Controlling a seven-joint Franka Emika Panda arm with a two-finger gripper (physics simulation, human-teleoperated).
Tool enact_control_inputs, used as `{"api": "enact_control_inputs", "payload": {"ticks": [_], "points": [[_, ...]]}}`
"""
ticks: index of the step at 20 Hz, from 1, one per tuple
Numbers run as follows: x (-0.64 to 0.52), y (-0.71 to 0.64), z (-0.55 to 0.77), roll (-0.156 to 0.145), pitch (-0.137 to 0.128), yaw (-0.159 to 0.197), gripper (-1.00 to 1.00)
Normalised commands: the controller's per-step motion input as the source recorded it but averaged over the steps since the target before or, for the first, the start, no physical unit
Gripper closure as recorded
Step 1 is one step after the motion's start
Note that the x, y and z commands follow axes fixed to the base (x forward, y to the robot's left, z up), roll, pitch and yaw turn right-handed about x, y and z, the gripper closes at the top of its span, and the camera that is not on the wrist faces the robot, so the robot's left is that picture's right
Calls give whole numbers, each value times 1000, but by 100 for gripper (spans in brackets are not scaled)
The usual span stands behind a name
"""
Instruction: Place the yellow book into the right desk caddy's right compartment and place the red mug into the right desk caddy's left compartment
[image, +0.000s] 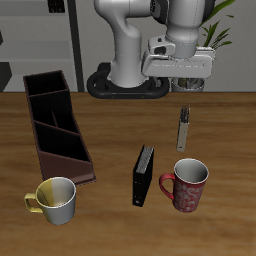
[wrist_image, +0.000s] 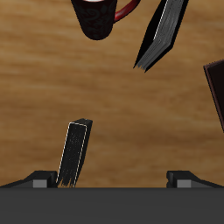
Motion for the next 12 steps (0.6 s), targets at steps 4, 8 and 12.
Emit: {"api": "enact_control_inputs", "payload": {"ticks": [4, 8, 12], "points": [[-134, 410, -181, 65, -26, 21, -100], [-48, 304, -246, 98, 38, -36, -100], [-44, 242, -157, 34, -66, 31, -100]]}}
